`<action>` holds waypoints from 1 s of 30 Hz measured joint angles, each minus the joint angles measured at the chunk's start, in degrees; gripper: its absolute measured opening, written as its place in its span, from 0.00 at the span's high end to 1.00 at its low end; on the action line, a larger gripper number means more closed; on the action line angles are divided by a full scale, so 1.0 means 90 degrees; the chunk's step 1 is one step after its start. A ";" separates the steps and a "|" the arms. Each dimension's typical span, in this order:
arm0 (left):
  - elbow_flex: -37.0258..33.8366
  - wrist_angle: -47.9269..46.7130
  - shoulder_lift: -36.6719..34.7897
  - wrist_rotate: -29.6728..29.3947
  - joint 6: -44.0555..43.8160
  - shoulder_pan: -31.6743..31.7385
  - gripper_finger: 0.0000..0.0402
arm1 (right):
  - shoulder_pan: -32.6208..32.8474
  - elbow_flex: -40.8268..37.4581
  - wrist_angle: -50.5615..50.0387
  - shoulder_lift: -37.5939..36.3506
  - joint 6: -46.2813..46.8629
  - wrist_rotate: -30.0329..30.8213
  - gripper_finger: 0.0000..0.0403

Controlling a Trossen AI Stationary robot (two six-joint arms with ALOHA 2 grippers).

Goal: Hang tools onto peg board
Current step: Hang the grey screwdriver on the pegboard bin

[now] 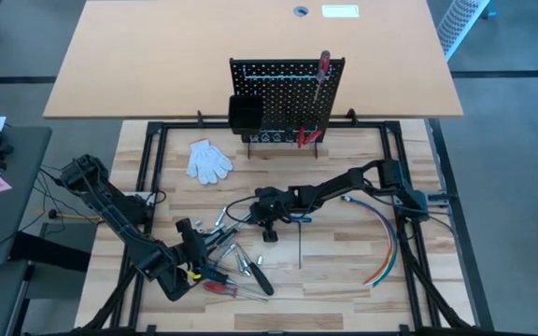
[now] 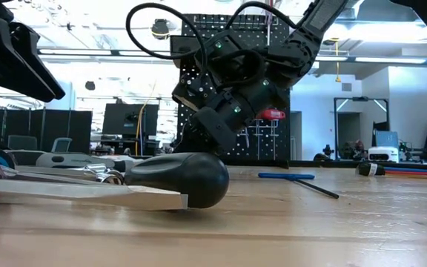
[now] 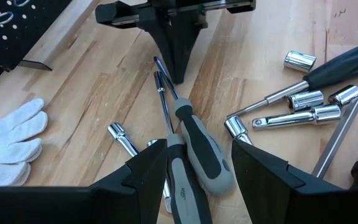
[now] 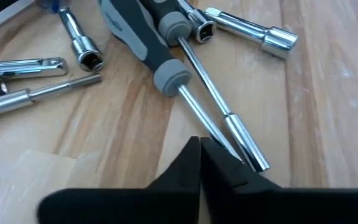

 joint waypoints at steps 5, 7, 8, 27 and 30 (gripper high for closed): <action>0.0000 -0.0005 0.0002 0.0000 0.0002 0.0000 0.56 | -0.0013 -0.0017 -0.0002 -0.0075 0.0081 0.0010 0.98; 0.0000 -0.0005 0.0002 0.0000 -0.0003 0.0000 0.56 | -0.0046 -0.0024 -0.0014 -0.0163 0.0098 0.0003 0.99; 0.0000 -0.0003 0.0001 0.0004 -0.0006 0.0000 0.56 | -0.0067 -0.0028 -0.0007 -0.0196 0.0157 -0.0011 0.99; 0.0002 -0.0001 0.0002 0.0029 -0.0036 -0.0012 0.56 | -0.0005 -0.0058 0.0002 -0.0605 0.0262 -0.0131 0.97; 0.0002 -0.0002 0.0001 0.0029 -0.0023 -0.0011 0.56 | 0.0196 0.0016 0.0237 -0.0607 -0.0141 -0.0084 0.92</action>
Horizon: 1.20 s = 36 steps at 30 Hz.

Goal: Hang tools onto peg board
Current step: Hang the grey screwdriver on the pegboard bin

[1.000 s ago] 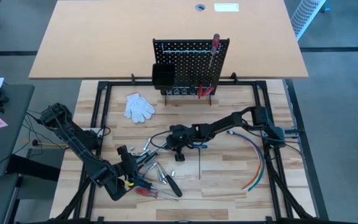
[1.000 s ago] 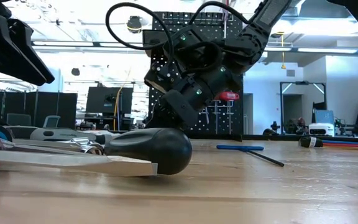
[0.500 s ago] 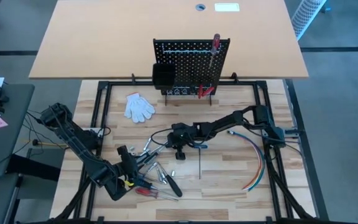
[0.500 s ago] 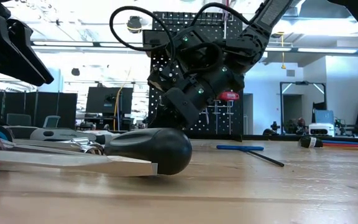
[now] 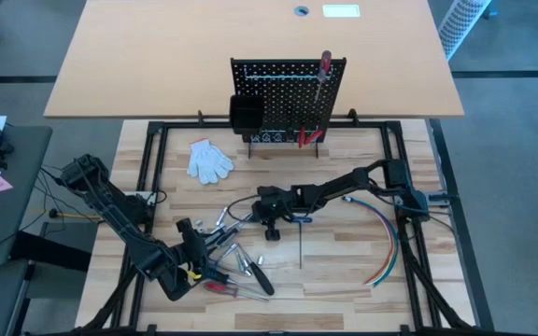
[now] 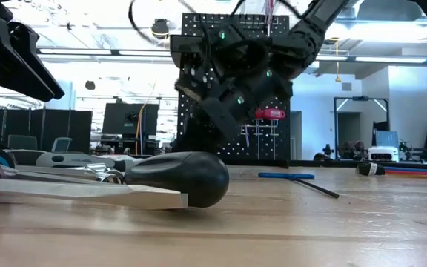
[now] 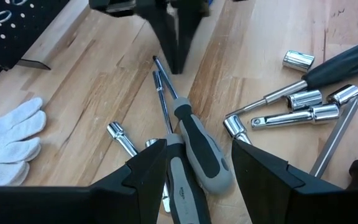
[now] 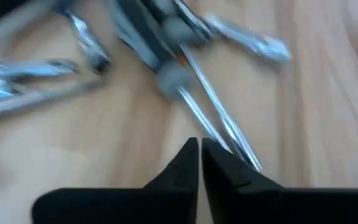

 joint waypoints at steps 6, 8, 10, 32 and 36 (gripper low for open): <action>0.0000 0.0003 -0.0001 -0.0002 0.0020 0.0001 0.56 | 0.0274 0.0215 0.0161 0.0185 -0.0904 0.0698 0.74; 0.0000 0.0004 0.0000 -0.0001 0.0020 0.0004 0.56 | 0.0251 0.0323 0.0283 0.0346 -0.0987 0.0731 0.67; 0.0000 0.0005 0.0000 -0.0002 0.0021 0.0004 0.56 | 0.0191 0.0295 0.0103 0.0367 -0.0932 0.0747 0.62; 0.0000 -0.0004 -0.0001 -0.0007 0.0020 0.0006 0.56 | -0.0115 0.0334 -0.1462 0.0313 -0.0811 -0.0029 0.96; 0.0000 -0.0009 -0.0001 -0.0006 0.0021 0.0006 0.56 | -0.0124 0.0179 -0.1168 0.0318 -0.0583 0.0095 0.96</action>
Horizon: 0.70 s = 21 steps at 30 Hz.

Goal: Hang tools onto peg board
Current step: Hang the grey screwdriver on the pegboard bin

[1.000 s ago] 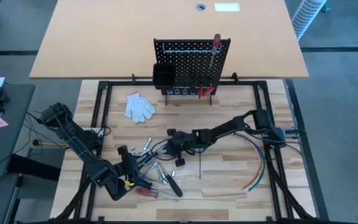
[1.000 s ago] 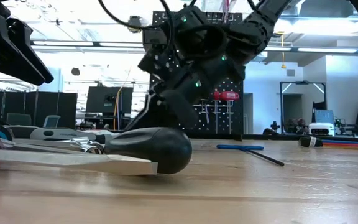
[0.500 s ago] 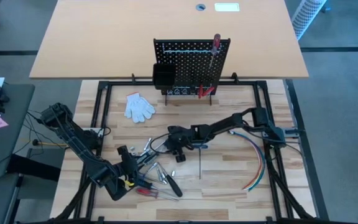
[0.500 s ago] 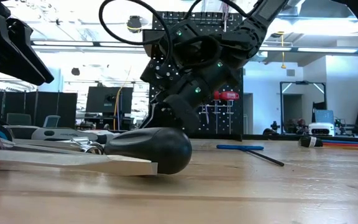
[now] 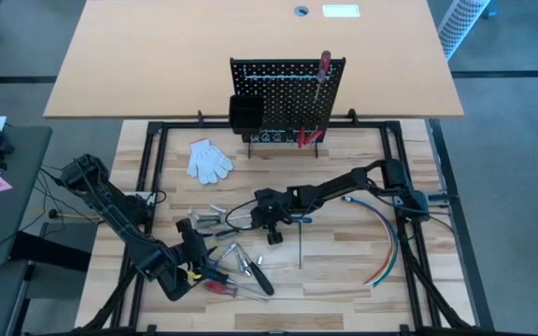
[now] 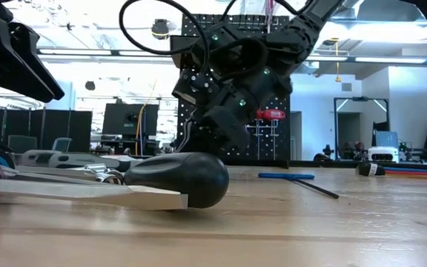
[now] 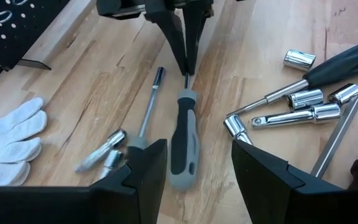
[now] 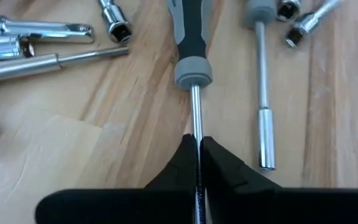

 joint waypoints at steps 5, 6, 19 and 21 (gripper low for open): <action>0.0000 -0.0002 0.0000 0.0003 -0.0053 -0.0089 0.56 | -0.0070 -0.0419 0.0886 0.0000 0.0311 -0.0023 0.97; 0.0000 -0.0002 0.0000 0.0003 -0.0054 -0.0110 0.56 | -0.0077 -0.0519 0.1046 -0.0052 0.0363 -0.0018 0.97; 0.0000 -0.0005 0.0000 -0.0064 -0.0131 -0.0182 0.56 | -0.0308 -0.2343 0.2656 -0.1624 0.0799 0.0179 0.98; 0.0000 0.0011 0.0000 -0.0066 -0.0139 -0.0182 0.56 | -0.0404 -0.2836 0.3171 -0.1969 0.0975 0.0216 0.98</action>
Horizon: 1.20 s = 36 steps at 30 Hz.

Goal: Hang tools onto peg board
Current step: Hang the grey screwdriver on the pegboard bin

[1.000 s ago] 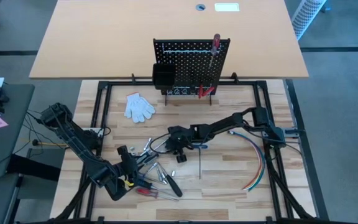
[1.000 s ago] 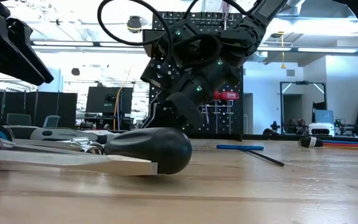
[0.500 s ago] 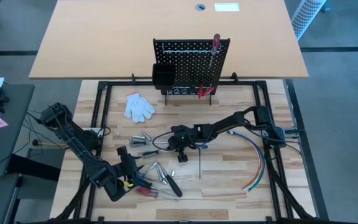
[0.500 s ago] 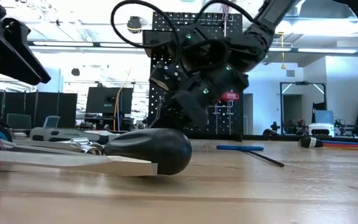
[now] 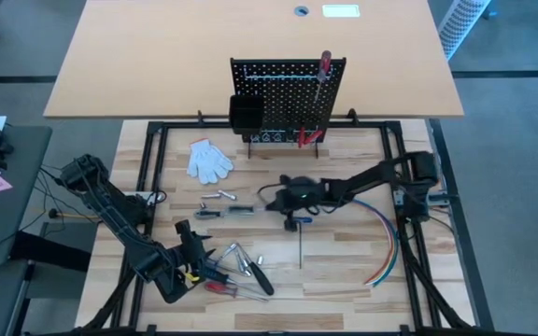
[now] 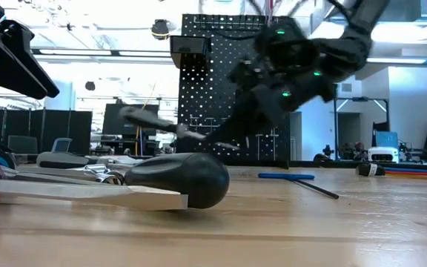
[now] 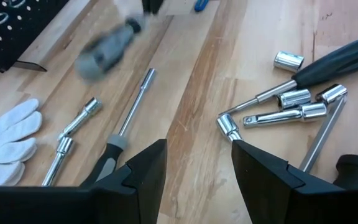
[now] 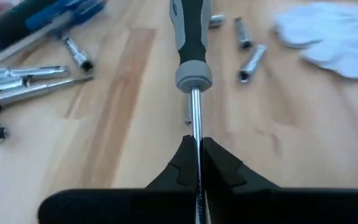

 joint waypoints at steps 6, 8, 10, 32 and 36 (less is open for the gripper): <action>0.0000 0.0025 0.0000 -0.0097 0.0002 0.0002 0.56 | -0.0053 -0.1272 0.2210 -0.0815 0.0367 0.0576 0.98; 0.0000 0.0029 0.0000 -0.0104 0.0017 0.0002 0.56 | -0.0043 -0.1547 0.2954 -0.1005 0.0420 0.0906 0.98; 0.0000 0.0058 0.0000 -0.0117 0.0018 0.0002 0.56 | -0.0018 -0.1732 0.3600 -0.1150 0.0485 0.1283 0.98; 0.0000 0.0064 0.0000 -0.0254 0.0032 0.0015 0.56 | -0.1544 -0.0351 0.4628 -0.2299 -0.0283 0.2894 0.98; 0.0000 0.0064 0.0000 -0.0256 0.0044 0.0015 0.56 | -0.1779 -0.0085 0.4581 -0.2300 -0.0499 0.2889 0.98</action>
